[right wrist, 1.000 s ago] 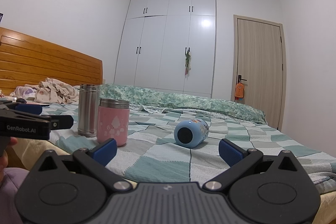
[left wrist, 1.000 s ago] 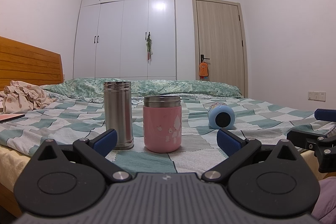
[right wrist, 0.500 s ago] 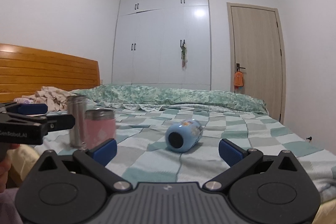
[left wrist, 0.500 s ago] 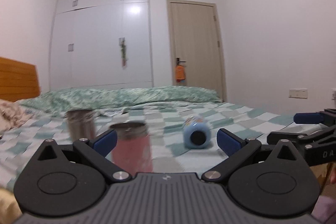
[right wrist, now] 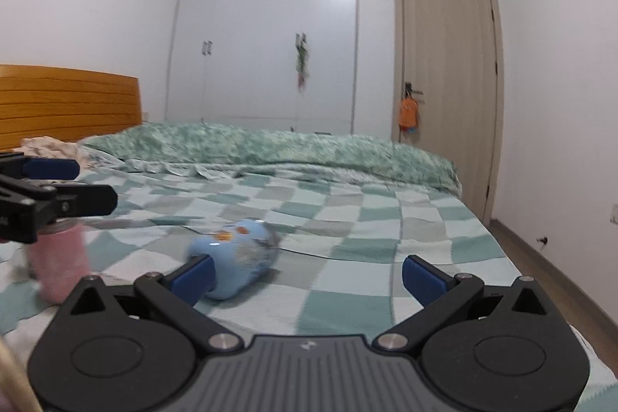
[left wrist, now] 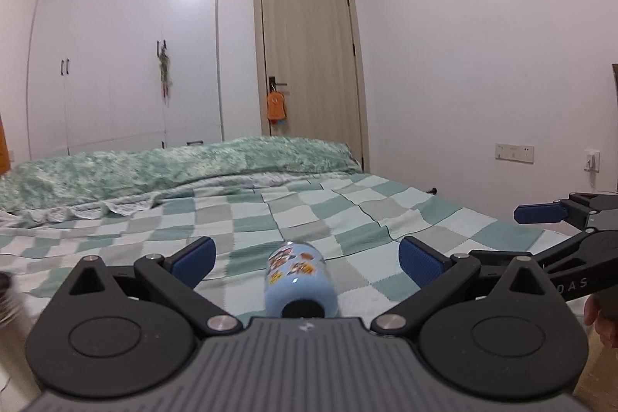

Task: Flip cup upright
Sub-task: 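Move the left tool toward the blue sticker cup lying on its side, then close the left tool around the blue cup's body and lift it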

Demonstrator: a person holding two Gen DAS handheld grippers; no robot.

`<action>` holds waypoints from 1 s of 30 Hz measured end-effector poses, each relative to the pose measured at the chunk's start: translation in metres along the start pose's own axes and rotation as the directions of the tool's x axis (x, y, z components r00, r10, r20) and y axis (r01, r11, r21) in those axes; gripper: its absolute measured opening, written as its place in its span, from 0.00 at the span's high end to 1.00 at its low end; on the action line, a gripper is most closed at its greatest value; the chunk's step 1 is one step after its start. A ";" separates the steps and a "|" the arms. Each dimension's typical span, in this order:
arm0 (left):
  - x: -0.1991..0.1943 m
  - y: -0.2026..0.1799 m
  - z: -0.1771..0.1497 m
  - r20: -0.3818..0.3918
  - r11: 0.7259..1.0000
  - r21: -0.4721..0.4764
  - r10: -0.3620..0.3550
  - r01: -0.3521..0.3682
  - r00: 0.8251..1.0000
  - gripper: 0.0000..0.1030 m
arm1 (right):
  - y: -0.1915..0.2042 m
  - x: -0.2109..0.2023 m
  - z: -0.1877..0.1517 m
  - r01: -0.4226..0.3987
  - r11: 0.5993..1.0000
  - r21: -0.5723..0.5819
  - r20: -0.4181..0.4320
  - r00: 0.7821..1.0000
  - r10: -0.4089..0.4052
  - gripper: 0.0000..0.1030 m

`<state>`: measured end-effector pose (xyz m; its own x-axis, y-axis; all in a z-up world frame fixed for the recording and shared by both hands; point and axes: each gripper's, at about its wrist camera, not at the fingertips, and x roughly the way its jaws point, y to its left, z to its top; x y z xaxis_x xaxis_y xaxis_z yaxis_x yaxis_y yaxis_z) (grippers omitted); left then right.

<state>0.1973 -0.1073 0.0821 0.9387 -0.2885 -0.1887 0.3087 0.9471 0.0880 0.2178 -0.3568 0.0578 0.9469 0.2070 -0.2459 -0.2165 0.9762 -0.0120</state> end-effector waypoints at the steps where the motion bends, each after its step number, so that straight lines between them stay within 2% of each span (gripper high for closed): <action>1: 0.011 -0.001 0.002 -0.006 1.000 -0.002 -0.002 0.002 1.000 0.00 | -0.006 0.009 0.002 0.005 1.000 0.007 -0.008 1.000 -0.004 0.00; 6: 0.057 0.002 0.003 -0.068 0.999 -0.031 0.003 -0.005 0.998 0.00 | -0.030 0.052 0.012 0.007 1.000 0.017 -0.061 0.998 -0.006 0.00; 12: 0.109 0.020 -0.001 -0.165 0.998 -0.059 -0.015 0.006 0.986 0.00 | -0.043 0.100 0.021 -0.001 1.000 0.016 -0.142 0.990 0.003 0.00; 16: 0.131 0.036 0.000 -0.218 0.998 -0.042 -0.047 0.039 0.975 0.00 | -0.045 0.127 0.027 -0.012 1.000 0.002 -0.188 0.982 0.012 0.00; 21: 0.150 0.056 0.005 -0.269 0.991 -0.017 -0.130 0.130 0.954 0.00 | -0.044 0.150 0.027 -0.022 1.000 -0.008 -0.231 0.973 0.020 0.00; 25: 0.170 0.071 0.008 -0.328 0.976 0.014 -0.200 0.217 0.923 0.00 | -0.042 0.163 0.023 -0.026 1.000 -0.008 -0.250 0.968 0.023 0.00; 30: 0.204 0.083 0.006 -0.445 0.941 -0.026 -0.314 0.338 0.839 0.00 | -0.041 0.178 0.021 -0.020 1.000 0.004 -0.272 0.962 0.021 0.00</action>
<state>0.4154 -0.0881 0.0566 0.6227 -0.4764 -0.6208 0.6035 0.7974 -0.0066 0.4007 -0.3584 0.0349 0.8420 0.2017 -0.5003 -0.2345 0.9721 -0.0027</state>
